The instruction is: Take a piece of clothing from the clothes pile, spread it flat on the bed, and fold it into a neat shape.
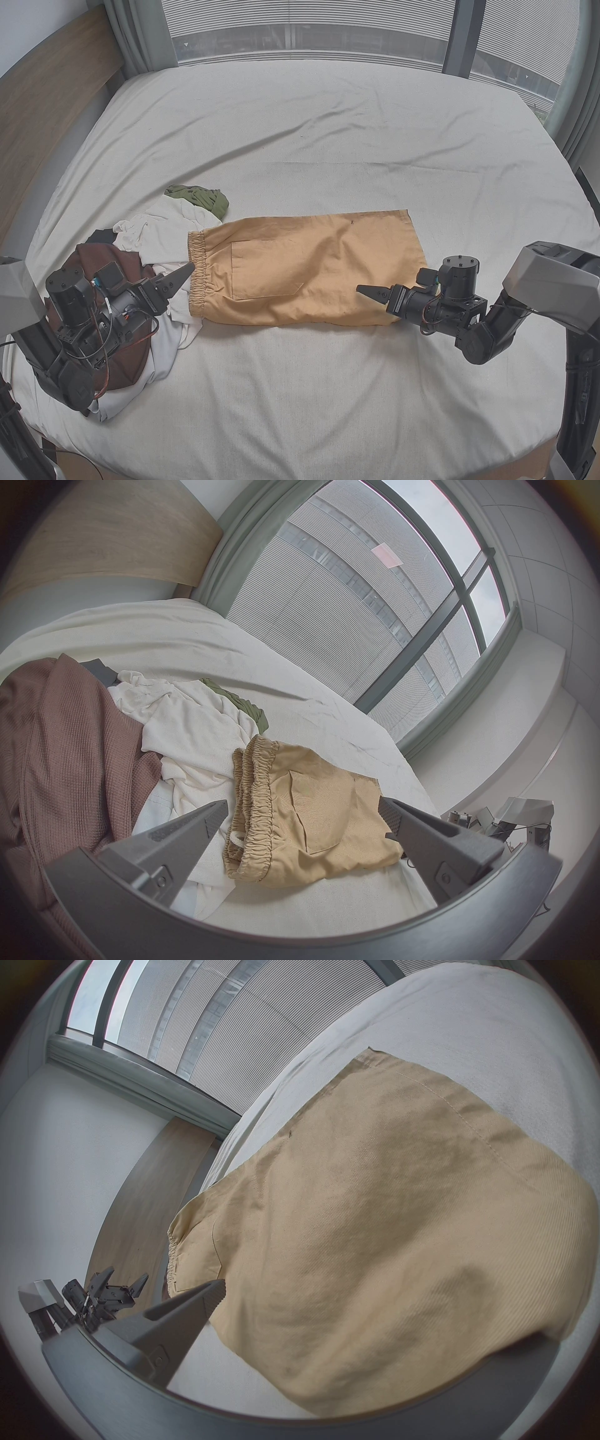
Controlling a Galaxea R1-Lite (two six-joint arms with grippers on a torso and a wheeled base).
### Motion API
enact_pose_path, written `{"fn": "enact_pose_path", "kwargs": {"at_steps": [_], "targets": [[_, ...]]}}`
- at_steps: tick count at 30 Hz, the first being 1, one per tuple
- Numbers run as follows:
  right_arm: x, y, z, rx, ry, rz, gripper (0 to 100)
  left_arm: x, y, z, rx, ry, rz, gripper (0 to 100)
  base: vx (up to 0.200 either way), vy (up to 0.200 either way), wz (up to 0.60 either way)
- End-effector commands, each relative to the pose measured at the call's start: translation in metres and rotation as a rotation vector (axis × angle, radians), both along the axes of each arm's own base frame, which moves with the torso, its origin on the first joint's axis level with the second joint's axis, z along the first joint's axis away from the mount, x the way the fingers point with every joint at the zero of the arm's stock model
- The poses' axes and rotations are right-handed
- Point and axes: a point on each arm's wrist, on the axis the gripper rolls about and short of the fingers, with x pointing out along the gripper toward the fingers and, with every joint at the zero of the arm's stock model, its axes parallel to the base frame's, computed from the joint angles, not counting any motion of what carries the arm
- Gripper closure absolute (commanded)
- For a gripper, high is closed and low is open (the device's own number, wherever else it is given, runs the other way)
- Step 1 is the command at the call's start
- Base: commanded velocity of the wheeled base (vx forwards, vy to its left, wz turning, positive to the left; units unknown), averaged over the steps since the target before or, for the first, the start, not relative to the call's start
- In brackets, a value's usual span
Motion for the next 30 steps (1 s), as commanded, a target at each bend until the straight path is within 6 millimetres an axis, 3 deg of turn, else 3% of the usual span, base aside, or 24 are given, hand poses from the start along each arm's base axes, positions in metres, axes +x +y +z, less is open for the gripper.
{"fn": "enact_pose_path", "kwargs": {"at_steps": [1, 4, 5, 16, 24, 30], "targets": [[0.0, 0.0, -0.005, -0.006, 0.013, -0.004, 0, 0.0, 0.0, 0.0, -0.001, -0.003, 0.001, 0, 0.0, 0.0, 0.0], [0.0, 0.0, -0.006, -0.009, 0.015, -0.011, 0, 0.0, 0.0, 0.0, -0.001, -0.002, 0.001, 0, 0.0, 0.0, 0.0], [0.0, 0.0, -0.007, -0.012, 0.016, -0.017, 100, 0.0, 0.0, 0.0, -0.001, -0.002, 0.001, 0, 0.0, 0.0, 0.0], [-0.008, 0.0, -0.008, -0.026, 0.034, -0.018, 100, 0.0, 0.0, 0.0, -0.004, -0.002, 0.001, 0, 0.0, 0.0, 0.0], [-0.037, 0.004, 0.002, -0.054, 0.022, 0.03, 100, 0.0, 0.0, 0.0, -0.005, 0.0, -0.001, 0, 0.0, 0.0, 0.0], [-0.06, -0.004, 0.001, -0.12, 0.033, 0.055, 100, 0.0, 0.0, 0.0, -0.004, -0.002, -0.001, 0, 0.0, 0.0, 0.0]]}}
